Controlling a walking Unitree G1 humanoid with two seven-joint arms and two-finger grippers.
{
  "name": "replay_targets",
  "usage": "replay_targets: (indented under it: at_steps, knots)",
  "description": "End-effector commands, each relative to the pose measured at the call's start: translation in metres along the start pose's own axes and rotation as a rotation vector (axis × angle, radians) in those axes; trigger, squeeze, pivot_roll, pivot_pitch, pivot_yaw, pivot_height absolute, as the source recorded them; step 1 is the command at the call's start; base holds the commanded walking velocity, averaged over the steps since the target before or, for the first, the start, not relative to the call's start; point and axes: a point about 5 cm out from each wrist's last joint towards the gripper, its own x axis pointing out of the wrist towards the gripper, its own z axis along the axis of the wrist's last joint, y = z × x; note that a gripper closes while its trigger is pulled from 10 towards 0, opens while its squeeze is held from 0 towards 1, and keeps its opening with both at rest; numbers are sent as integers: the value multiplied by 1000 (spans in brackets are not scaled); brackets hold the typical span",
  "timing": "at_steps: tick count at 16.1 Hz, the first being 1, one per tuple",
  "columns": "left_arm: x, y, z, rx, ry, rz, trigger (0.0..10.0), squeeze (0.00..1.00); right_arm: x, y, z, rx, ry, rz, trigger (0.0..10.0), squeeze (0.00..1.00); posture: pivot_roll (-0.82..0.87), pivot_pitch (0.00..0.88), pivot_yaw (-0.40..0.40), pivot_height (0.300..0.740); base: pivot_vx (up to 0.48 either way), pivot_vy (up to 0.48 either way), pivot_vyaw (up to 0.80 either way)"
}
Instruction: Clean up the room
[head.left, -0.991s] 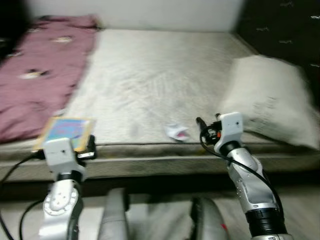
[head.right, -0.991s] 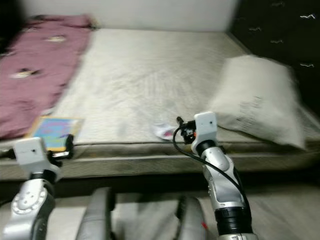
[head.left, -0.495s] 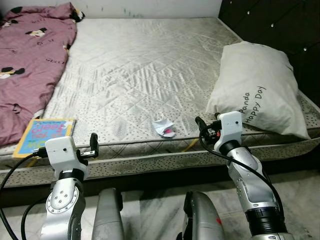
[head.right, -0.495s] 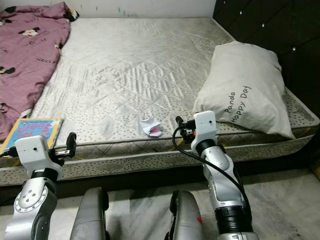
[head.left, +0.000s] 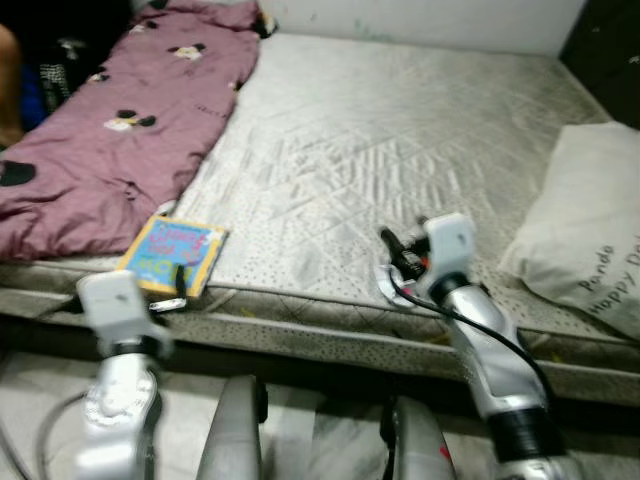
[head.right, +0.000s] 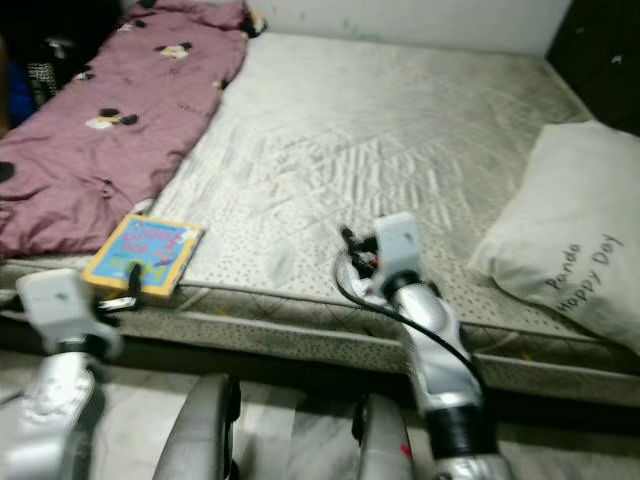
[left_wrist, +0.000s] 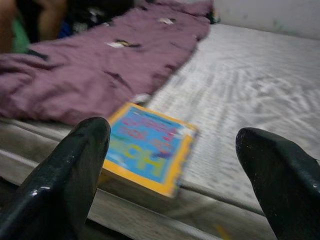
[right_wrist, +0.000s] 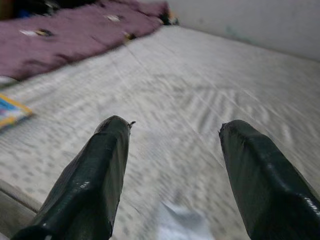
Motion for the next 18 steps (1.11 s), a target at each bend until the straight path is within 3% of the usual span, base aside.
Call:
replay_targets:
  at_steps: [1,8,12,18]
  knots:
    - [0,-1,3,6,-14,-22,10000,0,0,-3,1,4,-6,-11,10000,0,3,0,-43,562,285,0,0]
    - [-1,-2,2,6,-6,-27,10000,0,1,-4,2,-1,-14,-13,10000,0,5,0,-44,562,252,0,0]
    - [0,-4,1,-9,-5,-44,10000,0,2,-4,2,5,-17,-6,10000,0,6,0,-46,527,256,0,0]
    - [0,-4,-1,-3,11,-22,10000,0,2,-6,0,-14,-8,-16,10000,0,7,0,-46,527,0,0,0]
